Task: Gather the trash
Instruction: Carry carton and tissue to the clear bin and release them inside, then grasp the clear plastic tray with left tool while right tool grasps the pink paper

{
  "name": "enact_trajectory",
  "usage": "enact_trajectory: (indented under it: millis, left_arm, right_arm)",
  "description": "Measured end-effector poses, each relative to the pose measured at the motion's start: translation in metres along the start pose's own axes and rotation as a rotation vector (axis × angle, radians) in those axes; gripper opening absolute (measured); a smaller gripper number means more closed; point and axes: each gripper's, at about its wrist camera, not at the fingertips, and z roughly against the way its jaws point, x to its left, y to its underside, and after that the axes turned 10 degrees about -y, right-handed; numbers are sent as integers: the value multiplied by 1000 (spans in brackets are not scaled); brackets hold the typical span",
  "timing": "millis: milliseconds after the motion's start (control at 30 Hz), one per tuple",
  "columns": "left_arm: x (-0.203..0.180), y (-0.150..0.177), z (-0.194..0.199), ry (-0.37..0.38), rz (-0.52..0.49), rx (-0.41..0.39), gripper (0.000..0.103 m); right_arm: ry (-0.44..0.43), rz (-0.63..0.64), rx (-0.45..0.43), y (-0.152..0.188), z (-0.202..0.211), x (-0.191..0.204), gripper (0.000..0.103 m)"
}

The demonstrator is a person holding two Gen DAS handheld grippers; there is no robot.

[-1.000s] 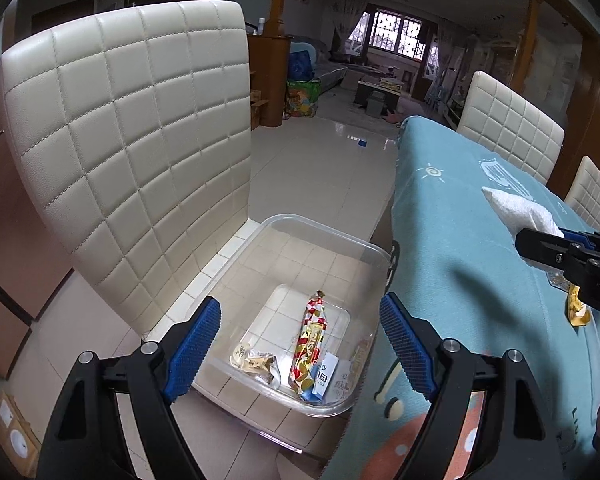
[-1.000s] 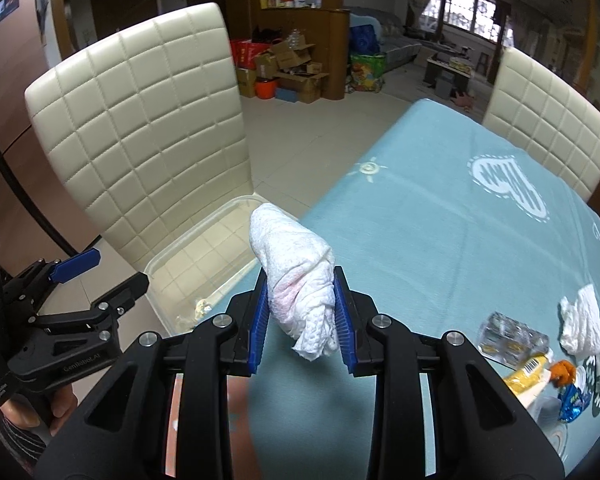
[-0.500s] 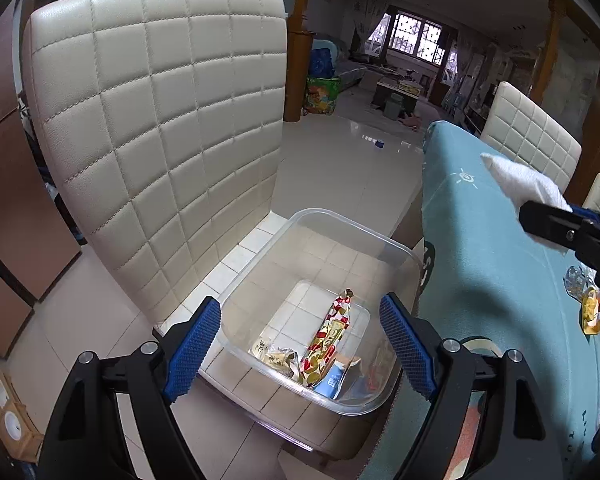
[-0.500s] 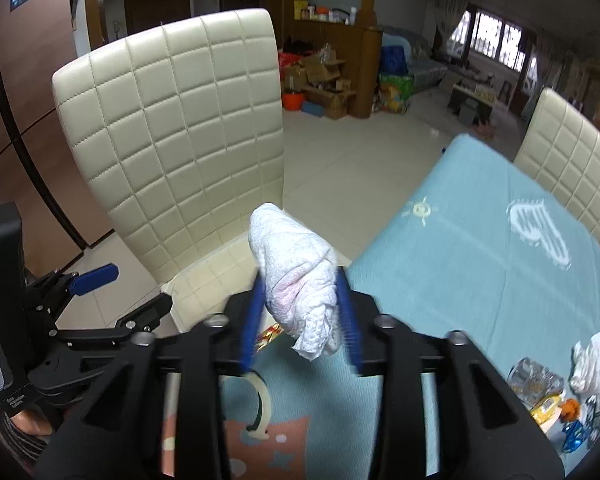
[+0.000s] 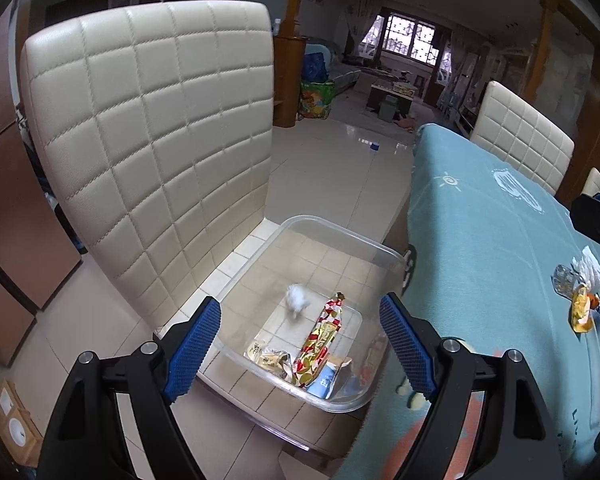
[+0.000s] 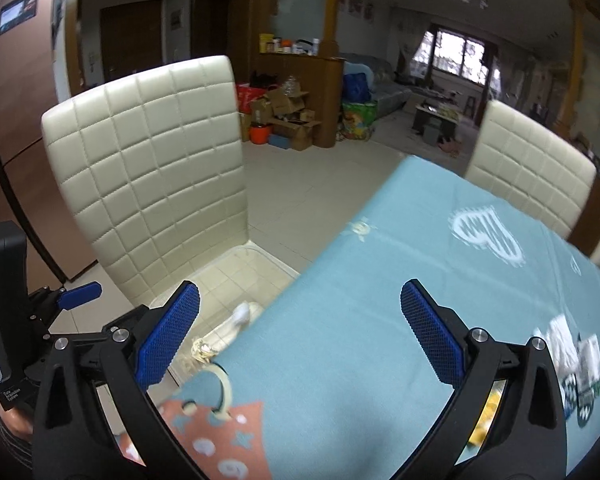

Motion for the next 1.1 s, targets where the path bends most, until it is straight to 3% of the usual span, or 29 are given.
enact_trajectory:
  millis: [200,400,533,800,967,1100]
  left_arm:
    - [-33,-1,22,48,-58,-15,80]
    - [-90,7,46,130,-163,-9,80]
    - [-141,20,62,211,-251,8,80]
    - [-235,56,94,393,-378,69,80]
    - [-276,84,107,441,-457,104,80]
    - [-295,97,106,419,-496,120,80]
  right_arm:
    - [54,-104,-12,25,42,-48,100]
    - [211,-205,-6,77,98,-105,100]
    - [315,-278,7,117,142,-141,100]
    - [374,-416,83,186,182,-182,99]
    - [355,-447,155,218,177,-189,85]
    - [300,-487,197,236,168,-197,63]
